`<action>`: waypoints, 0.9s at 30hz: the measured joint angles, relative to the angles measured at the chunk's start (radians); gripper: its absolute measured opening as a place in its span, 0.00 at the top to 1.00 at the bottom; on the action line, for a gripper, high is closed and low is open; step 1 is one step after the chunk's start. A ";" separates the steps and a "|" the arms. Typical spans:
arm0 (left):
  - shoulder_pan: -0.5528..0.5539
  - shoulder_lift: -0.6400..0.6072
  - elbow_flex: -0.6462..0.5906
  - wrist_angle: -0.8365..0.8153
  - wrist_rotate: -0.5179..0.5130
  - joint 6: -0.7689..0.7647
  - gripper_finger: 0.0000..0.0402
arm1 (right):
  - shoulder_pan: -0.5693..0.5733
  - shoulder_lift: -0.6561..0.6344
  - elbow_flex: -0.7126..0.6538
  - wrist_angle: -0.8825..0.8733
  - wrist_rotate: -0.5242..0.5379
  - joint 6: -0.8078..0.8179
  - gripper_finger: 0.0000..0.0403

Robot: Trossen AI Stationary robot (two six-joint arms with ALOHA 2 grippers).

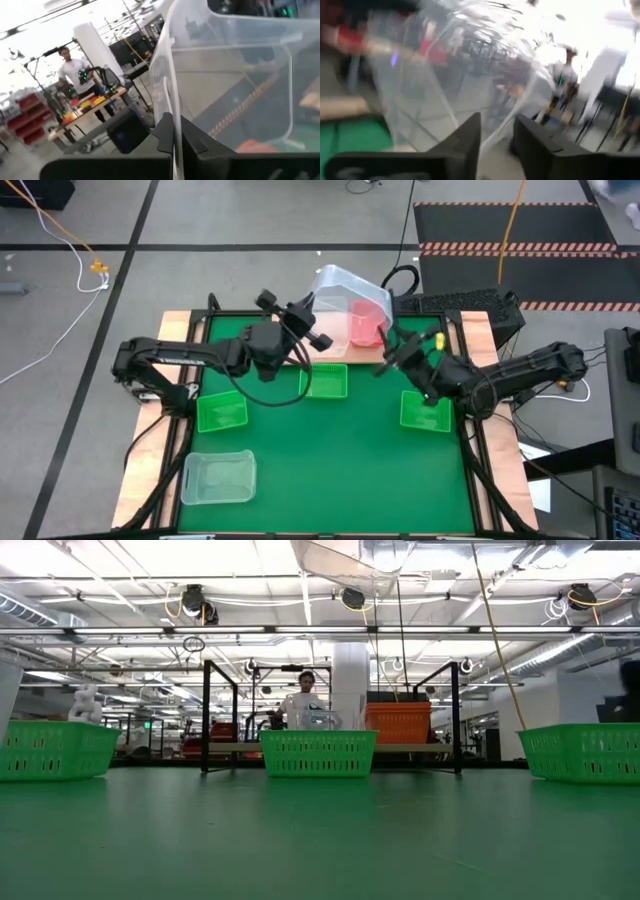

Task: Stack baskets on shelf by color
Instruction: Stack the right transparent bin on top of the transparent bin on the shelf

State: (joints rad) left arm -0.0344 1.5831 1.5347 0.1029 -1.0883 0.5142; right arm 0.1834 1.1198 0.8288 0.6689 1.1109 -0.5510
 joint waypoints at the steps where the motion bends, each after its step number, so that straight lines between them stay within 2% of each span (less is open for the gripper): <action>1: 0.000 -0.010 0.000 -0.022 0.003 0.014 1.00 | 0.009 0.000 0.000 -0.001 -0.006 -0.105 0.72; 4: 0.019 -0.036 -0.001 -0.103 0.010 0.021 1.00 | 0.037 -0.002 0.000 0.039 -0.016 -0.346 0.60; 7: 0.046 -0.043 -0.001 -0.168 -0.002 -0.009 1.00 | 0.059 0.001 0.000 0.154 -0.020 -0.353 0.51; 8: 0.055 -0.044 -0.001 -0.195 -0.010 -0.011 1.00 | 0.065 0.001 -0.001 0.207 -0.018 -0.284 0.49; 11: 0.073 -0.043 -0.003 -0.228 -0.019 -0.021 1.00 | 0.080 -0.022 -0.001 0.307 -0.049 0.068 0.45; 13: 0.080 -0.045 -0.003 -0.222 -0.019 -0.033 1.00 | 0.082 -0.042 0.000 0.295 -0.187 0.280 0.44; 15: 0.080 -0.047 -0.003 -0.224 -0.019 -0.038 1.00 | 0.078 -0.057 0.000 0.241 -0.339 0.354 0.44; 17: 0.080 -0.045 -0.003 -0.225 0.004 -0.037 1.00 | 0.081 -0.073 0.011 0.098 -0.380 0.339 0.44; 20: 0.078 -0.046 -0.003 -0.247 0.030 0.000 1.00 | 0.102 -0.080 0.092 -0.310 -0.350 0.342 0.44; 24: 0.085 -0.046 -0.002 -0.360 0.220 -0.041 1.00 | 0.111 -0.001 0.274 -0.760 -0.357 0.342 0.44; 27: 0.088 -0.045 0.002 -0.460 0.319 -0.169 1.00 | 0.113 0.086 0.407 -0.960 -0.371 0.272 0.44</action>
State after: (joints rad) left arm 0.0533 1.5379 1.5369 -0.3574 -0.7690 0.3455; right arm 0.2967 1.2056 1.2357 -0.2908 0.7401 -0.2793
